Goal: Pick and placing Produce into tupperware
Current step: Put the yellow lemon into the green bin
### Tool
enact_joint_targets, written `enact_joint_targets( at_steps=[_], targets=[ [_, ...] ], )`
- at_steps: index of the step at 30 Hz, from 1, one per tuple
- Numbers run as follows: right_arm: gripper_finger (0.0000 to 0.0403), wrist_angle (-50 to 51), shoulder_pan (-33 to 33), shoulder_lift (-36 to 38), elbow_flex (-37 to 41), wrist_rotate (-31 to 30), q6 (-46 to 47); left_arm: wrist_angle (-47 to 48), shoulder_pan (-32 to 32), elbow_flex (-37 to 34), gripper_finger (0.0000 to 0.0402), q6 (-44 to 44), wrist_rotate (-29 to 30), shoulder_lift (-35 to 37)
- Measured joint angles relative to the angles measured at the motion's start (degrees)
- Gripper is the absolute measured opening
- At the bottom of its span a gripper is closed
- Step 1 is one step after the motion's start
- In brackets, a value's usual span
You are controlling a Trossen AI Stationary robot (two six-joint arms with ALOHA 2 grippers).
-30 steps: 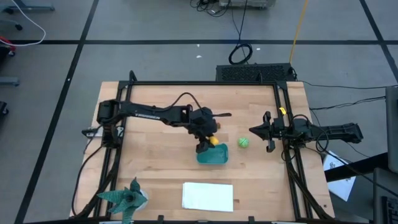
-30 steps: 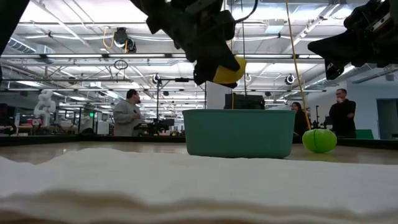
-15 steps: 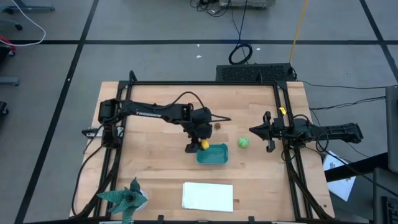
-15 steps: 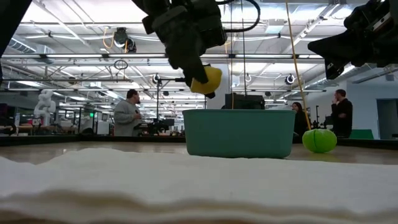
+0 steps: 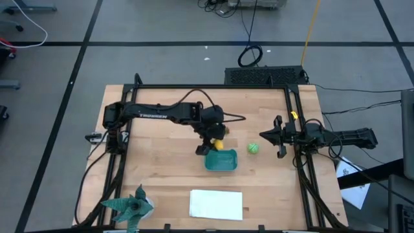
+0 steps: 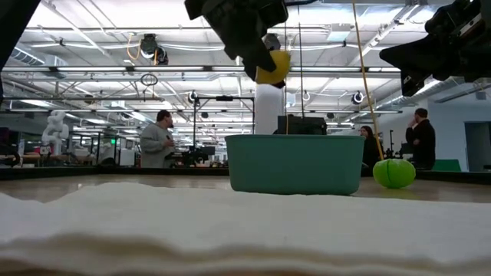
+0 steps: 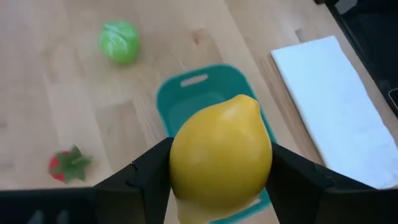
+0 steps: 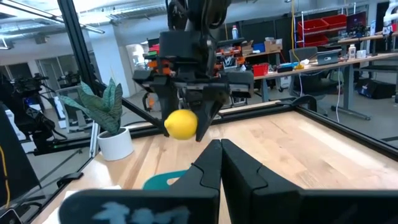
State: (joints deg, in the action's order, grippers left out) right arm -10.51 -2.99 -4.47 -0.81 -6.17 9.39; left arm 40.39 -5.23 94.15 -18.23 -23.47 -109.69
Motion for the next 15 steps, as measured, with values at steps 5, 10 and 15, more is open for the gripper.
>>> enact_joint_targets(
  at_steps=[5,10,15],
  targets=[
    [0.0000,0.01,0.00,-0.02,-0.01,0.00,0.00,1.27,0.14,0.04,0.0218,-3.98,-0.25,0.02],
    [0.0000,0.03,-0.02,-0.02,0.02,0.00,0.00,0.94,1.00,-0.76,0.0218,-7.00,-0.30,0.02],
    [0.0000,0.02,-0.01,-0.02,0.01,0.00,0.00,-0.89,2.54,-2.38,0.0218,-10.87,-0.51,-0.55]
  ],
)
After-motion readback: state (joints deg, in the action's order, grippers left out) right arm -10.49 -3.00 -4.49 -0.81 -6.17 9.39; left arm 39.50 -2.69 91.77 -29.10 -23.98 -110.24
